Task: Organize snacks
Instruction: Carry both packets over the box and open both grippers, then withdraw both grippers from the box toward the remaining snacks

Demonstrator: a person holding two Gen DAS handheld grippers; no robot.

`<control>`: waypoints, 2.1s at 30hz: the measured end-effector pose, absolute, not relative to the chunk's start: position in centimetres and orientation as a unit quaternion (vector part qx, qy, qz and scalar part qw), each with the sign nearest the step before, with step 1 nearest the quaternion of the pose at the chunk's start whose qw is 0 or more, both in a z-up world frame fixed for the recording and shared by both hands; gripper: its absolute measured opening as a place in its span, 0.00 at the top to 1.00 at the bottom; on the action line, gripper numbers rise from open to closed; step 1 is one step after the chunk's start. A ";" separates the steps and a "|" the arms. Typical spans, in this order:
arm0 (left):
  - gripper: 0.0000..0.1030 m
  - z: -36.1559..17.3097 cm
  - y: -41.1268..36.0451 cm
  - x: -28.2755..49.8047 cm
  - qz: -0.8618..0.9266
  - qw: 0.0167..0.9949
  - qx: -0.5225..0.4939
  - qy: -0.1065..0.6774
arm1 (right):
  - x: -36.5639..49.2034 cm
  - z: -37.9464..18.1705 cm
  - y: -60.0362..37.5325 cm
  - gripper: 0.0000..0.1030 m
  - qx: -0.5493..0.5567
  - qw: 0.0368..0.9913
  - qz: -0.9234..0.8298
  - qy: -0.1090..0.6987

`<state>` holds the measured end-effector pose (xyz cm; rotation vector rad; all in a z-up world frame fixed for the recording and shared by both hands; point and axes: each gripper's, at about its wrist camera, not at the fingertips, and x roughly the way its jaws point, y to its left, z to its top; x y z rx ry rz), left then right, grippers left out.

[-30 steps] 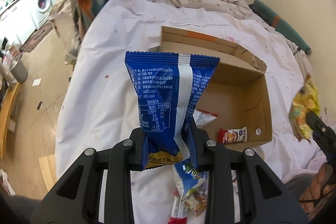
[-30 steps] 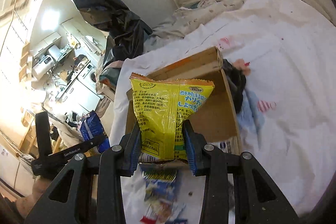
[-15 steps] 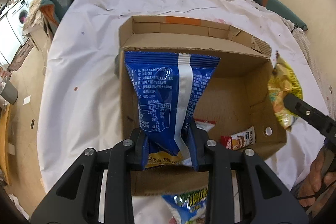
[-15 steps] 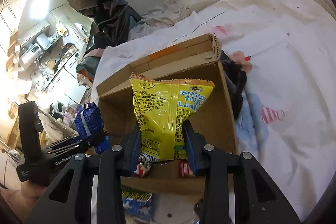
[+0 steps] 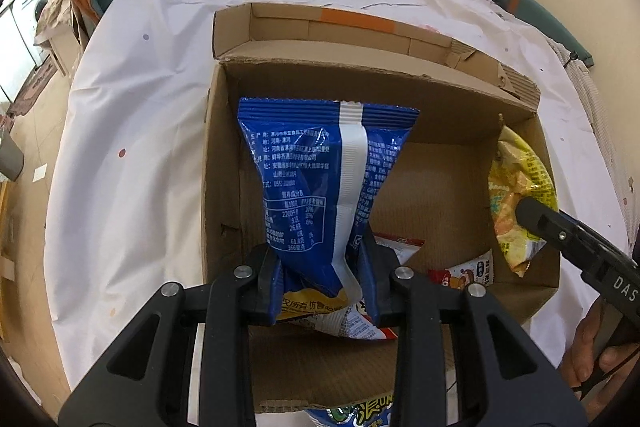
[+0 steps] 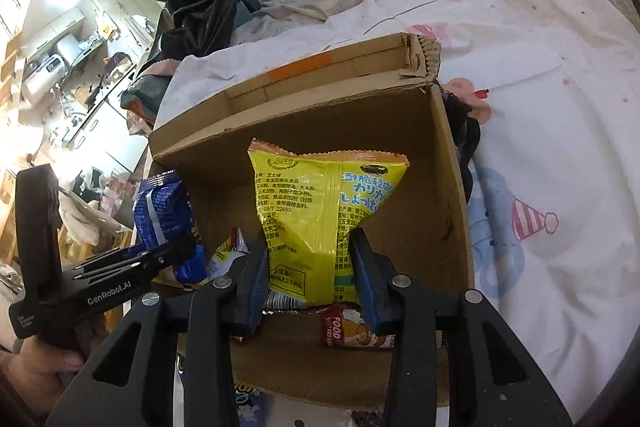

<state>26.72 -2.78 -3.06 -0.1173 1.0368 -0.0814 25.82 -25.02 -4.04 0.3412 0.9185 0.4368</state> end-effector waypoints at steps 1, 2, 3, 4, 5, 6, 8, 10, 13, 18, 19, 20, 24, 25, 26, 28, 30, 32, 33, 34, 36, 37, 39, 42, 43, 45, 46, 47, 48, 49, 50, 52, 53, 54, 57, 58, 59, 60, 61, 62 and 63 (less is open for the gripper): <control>0.73 -3.0 -2.9 26.7 -0.039 0.867 -0.053 0.494 | 25.8 -4.0 -25.0 0.60 0.165 0.859 0.209 0.436; 0.73 -2.9 -3.0 26.6 -0.041 0.867 -0.052 0.494 | 25.8 -4.0 -25.0 0.60 0.165 0.860 0.211 0.435; 0.73 -2.9 -3.1 26.6 -0.043 0.867 -0.051 0.493 | 25.8 -3.9 -24.9 0.60 0.163 0.861 0.212 0.433; 0.73 -2.8 -3.1 26.6 -0.043 0.867 -0.051 0.493 | 25.8 -3.9 -24.9 0.60 0.162 0.862 0.213 0.431; 0.73 -2.8 -3.1 26.5 -0.043 0.867 -0.051 0.494 | 25.7 -3.9 -24.9 0.60 0.162 0.862 0.214 0.430; 0.73 -2.8 -3.2 26.6 -0.043 0.867 -0.050 0.494 | 25.8 -3.9 -24.8 0.60 0.162 0.862 0.215 0.430; 0.73 -2.8 -3.3 26.5 -0.045 0.867 -0.049 0.495 | 25.8 -3.8 -24.8 0.59 0.164 0.862 0.217 0.428; 0.71 -2.7 -3.3 26.4 -0.044 0.867 -0.048 0.495 | 25.7 -3.6 -24.7 0.57 0.162 0.866 0.216 0.422; 0.58 -2.7 -3.4 26.1 -0.049 0.866 -0.048 0.495 | 25.5 -3.3 -24.9 0.14 0.171 0.871 0.207 0.412; 0.33 -2.1 -3.6 25.4 -0.047 0.875 -0.033 0.481 | 25.4 -3.0 -25.3 0.08 0.168 0.877 0.200 0.404; 0.27 -2.0 -3.6 25.4 -0.046 0.876 -0.032 0.479 | 25.5 -3.1 -25.4 0.08 0.170 0.876 0.199 0.404; 0.25 -1.9 -3.6 25.3 -0.044 0.878 -0.034 0.476 | 25.5 -3.1 -25.4 0.08 0.171 0.876 0.199 0.406; 0.25 -1.9 -3.4 25.2 -0.048 0.876 -0.040 0.478 | 25.5 -2.9 -25.5 0.08 0.167 0.877 0.194 0.406; 0.25 -1.9 -3.3 25.1 -0.048 0.875 -0.042 0.479 | 25.4 -2.9 -25.6 0.08 0.168 0.877 0.194 0.405; 0.25 -1.9 -3.3 25.1 -0.047 0.875 -0.044 0.479 | 25.3 -2.8 -25.6 0.08 0.168 0.878 0.194 0.405; 0.25 -1.7 -3.3 25.0 -0.048 0.877 -0.044 0.477 | 25.0 -2.6 -25.7 0.08 0.170 0.879 0.192 0.402; 0.25 -1.5 -3.2 24.6 -0.045 0.879 -0.041 0.472 | 24.6 -2.2 -25.9 0.08 0.173 0.880 0.192 0.398; 0.25 -1.2 -3.1 24.3 -0.044 0.881 -0.043 0.468 | 24.3 -2.0 -26.0 0.08 0.174 0.881 0.190 0.396; 0.25 -1.0 -2.9 24.0 -0.042 0.883 -0.045 0.466 | 24.2 -1.9 -26.1 0.08 0.176 0.881 0.189 0.396; 0.25 -0.8 -2.8 23.8 -0.040 0.884 -0.047 0.464 | 24.1 -1.8 -26.2 0.08 0.179 0.880 0.189 0.397; 0.25 -0.4 -2.6 23.4 -0.041 0.886 -0.048 0.460 | 23.6 -1.6 -26.4 0.08 0.185 0.879 0.188 0.397; 0.25 -0.3 -2.6 23.1 -0.045 0.886 -0.045 0.459 | 23.3 -1.5 -26.4 0.08 0.185 0.879 0.186 0.397; 0.24 0.0 -2.6 22.4 -0.044 0.889 -0.037 0.454 | 22.4 -1.2 -26.5 0.08 0.175 0.883 0.179 0.397; 0.18 0.4 -2.1 21.6 -0.037 0.892 -0.041 0.450 | 21.2 -0.9 -26.6 0.08 0.166 0.884 0.176 0.401; 0.17 0.4 -1.9 21.2 -0.036 0.891 -0.044 0.450 | 20.9 -0.9 -26.7 0.08 0.164 0.884 0.175 0.401; 0.17 0.4 -1.5 20.5 -0.032 0.889 -0.050 0.453 | 20.3 -0.8 -27.0 0.08 0.163 0.884 0.172 0.402; 0.17 0.3 -1.3 20.1 -0.030 0.888 -0.052 0.456 | 19.9 -0.8 -27.2 0.08 0.164 0.884 0.167 0.404; 0.17 0.2 -1.1 19.7 -0.028 0.886 -0.055 0.460 | 19.5 -0.8 -27.3 0.08 0.163 0.885 0.161 0.405; 0.17 0.1 -1.1 19.5 -0.028 0.884 -0.056 0.463 | 19.2 -0.8 -27.5 0.08 0.159 0.887 0.155 0.405; 0.17 -0.1 -1.0 19.2 -0.027 0.881 -0.057 0.468 | 18.9 -0.8 -27.7 0.08 0.154 0.888 0.150 0.406; 0.17 -0.2 -0.9 19.0 -0.025 0.880 -0.058 0.471 | 18.5 -0.9 -27.9 0.08 0.150 0.889 0.144 0.408; 0.17 -0.4 -0.8 18.7 -0.022 0.877 -0.061 0.475 | 18.0 -1.2 -28.5 0.08 0.152 0.886 0.138 0.415; 0.17 -0.5 -0.8 18.4 -0.021 0.877 -0.061 0.477 | 17.8 -1.3 -28.8 0.08 0.154 0.885 0.135 0.419; 0.17 -0.5 -0.7 18.1 -0.020 0.876 -0.062 0.478 | 17.5 -1.6 -29.2 0.08 0.158 0.881 0.132 0.425; 0.17 -0.6 -0.5 17.1 -0.018 0.874 -0.066 0.481 | 17.0 -2.5 -29.9 0.08 0.169 0.869 0.129 0.447; 0.17 -0.7 -0.4 16.7 -0.016 0.874 -0.068 0.481 | 16.9 -2.9 -30.1 0.08 0.174 0.863 0.129 0.457; 0.17 -0.7 -0.3 16.3 -0.014 0.874 -0.070 0.481 | 16.8 -3.4 -30.2 0.08 0.174 0.857 0.126 0.468; 0.17 -0.7 -0.2 16.0 -0.012 0.873 -0.072 0.481 | 16.6 -3.8 -30.2 0.09 0.169 0.855 0.119 0.475; 0.17 -0.8 0.1 15.7 -0.010 0.872 -0.075 0.483 | 16.5 -4.1 -30.2 0.09 0.161 0.854 0.110 0.481; 0.17 -0.9 0.2 15.4 -0.007 0.871 -0.079 0.484 | 16.4 -4.5 -30.1 0.09 0.153 0.853 0.104 0.489; 0.17 -1.1 0.5 15.0 -0.004 0.870 -0.083 0.486 | 16.4 -4.8 -30.1 0.09 0.149 0.849 0.101 0.496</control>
